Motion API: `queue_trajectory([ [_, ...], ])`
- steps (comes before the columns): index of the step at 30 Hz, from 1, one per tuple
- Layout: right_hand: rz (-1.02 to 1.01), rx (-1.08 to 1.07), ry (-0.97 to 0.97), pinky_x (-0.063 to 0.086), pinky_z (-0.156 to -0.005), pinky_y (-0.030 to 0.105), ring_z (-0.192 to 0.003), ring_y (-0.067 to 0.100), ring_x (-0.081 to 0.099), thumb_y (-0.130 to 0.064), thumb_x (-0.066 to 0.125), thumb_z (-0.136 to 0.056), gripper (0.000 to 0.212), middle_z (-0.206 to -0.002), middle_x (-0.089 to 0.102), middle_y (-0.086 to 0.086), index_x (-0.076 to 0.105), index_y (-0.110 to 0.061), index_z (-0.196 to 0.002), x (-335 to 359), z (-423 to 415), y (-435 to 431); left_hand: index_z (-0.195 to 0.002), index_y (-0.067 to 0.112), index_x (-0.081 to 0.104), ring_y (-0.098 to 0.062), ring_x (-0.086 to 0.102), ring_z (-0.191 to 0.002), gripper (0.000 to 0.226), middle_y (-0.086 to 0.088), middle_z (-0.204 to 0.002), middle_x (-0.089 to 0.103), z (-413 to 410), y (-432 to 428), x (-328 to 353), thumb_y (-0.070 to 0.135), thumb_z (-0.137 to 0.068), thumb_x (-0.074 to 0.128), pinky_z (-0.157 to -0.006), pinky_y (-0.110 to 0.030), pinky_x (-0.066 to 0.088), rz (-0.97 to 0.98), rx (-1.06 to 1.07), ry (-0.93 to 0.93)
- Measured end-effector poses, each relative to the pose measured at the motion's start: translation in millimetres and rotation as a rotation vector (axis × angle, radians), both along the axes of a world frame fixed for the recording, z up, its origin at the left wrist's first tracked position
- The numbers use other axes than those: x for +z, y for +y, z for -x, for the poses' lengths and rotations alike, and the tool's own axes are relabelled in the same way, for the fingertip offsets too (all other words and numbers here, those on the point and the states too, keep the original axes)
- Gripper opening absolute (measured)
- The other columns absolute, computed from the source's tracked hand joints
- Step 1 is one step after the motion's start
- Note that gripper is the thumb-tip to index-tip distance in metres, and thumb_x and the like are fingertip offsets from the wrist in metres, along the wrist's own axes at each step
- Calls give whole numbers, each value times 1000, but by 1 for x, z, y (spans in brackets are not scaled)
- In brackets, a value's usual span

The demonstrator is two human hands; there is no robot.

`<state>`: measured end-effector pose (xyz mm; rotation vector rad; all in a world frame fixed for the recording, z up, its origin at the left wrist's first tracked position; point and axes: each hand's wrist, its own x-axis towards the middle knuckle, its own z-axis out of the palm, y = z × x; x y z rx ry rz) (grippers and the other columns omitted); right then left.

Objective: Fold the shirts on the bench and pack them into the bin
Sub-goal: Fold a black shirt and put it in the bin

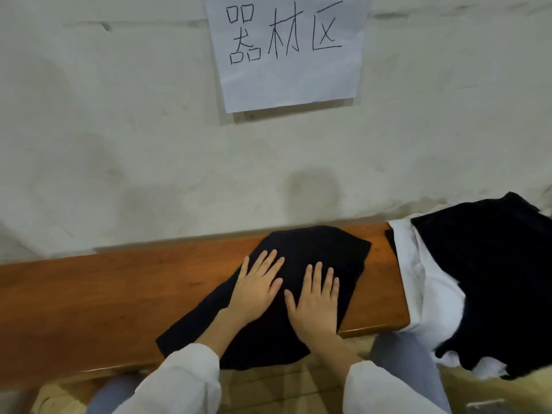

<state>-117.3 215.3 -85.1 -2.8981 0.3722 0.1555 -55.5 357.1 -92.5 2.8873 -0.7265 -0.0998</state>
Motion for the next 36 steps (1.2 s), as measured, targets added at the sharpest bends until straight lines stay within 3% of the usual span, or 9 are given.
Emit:
queue_trajectory([
  [3, 53, 365, -12, -17, -114, 38, -145, 28, -13, -70, -18, -81, 92, -157, -10, 6, -3, -13, -151, 0, -17, -19, -142, 22, 42, -19, 30, -141, 53, -2, -150, 37, 26, -1, 4, 43, -96, 24, -112, -48, 19, 49, 274, -34],
  [6, 73, 642, -13, -17, -115, 34, -145, 21, -17, -67, -1, -85, 84, -160, -7, 0, -2, -18, -152, 5, -34, -33, -151, 22, 20, -21, 5, -147, 55, -2, -159, 10, 56, -9, 7, 41, -101, 29, -116, -46, 1, 123, 476, 55],
  [8, 51, 740, -21, -13, -117, 33, -145, 16, -17, -65, 11, -91, 78, -160, -7, -2, -2, -18, -153, 9, -36, -39, -147, 16, 32, -28, 12, -146, 57, -10, -157, 20, 67, -7, 8, 38, -96, 47, -115, -50, 7, 165, 477, 54],
  [11, 12, 734, -77, -11, -117, 30, -145, 11, -16, -66, 12, -91, 80, -159, -6, -3, 0, -16, -152, 12, -32, -49, -137, 13, 48, -32, 26, -142, 56, -15, -150, 35, 56, 4, 5, 41, -89, 54, -114, -50, 13, 134, 265, -95],
  [14, 53, 702, -34, -14, -116, 29, -143, 10, -18, -69, 3, -85, 86, -160, -6, -1, -2, -15, -152, 8, -20, -60, -151, 20, 16, -16, -4, -147, 73, -1, -160, 7, 37, 21, 11, 62, -92, 12, -117, -37, -9, -20, 14, -23],
  [17, 72, 659, -26, -16, -115, 31, -143, 10, -19, -70, 3, -85, 86, -160, -7, -1, -4, -15, -152, 4, -5, -62, -152, 21, 3, -7, -15, -142, 79, 4, -160, -1, 38, 30, 9, 64, -85, -2, -120, -38, -5, -9, -58, 55],
  [26, 107, 719, -27, -14, -116, 31, -145, 13, -16, -77, 21, -84, 96, -157, -12, -3, -5, -14, -151, 1, 35, -60, -150, 14, -10, -14, -21, -143, 103, 3, -153, -21, 86, 41, 10, 77, -80, 32, -115, -35, -16, -141, -114, 77],
  [29, 181, 699, -15, -14, -113, 33, -147, 20, -9, -66, 40, -87, 96, -160, -6, 3, -6, -12, -151, 0, 44, -55, -150, 11, -7, -21, -11, -146, 101, -4, -158, -10, 90, 40, 8, 58, -85, 53, -114, -38, -14, -185, -128, 21],
  [36, 255, 595, -57, 5, -112, 36, -144, 20, 5, -53, 49, -91, 79, -157, 21, 8, 19, -11, -150, -3, 61, -44, -147, 13, -8, -22, 1, -147, 86, -4, -158, -4, 100, 42, 14, 47, -93, 50, -115, -37, -6, -199, -152, -20],
])
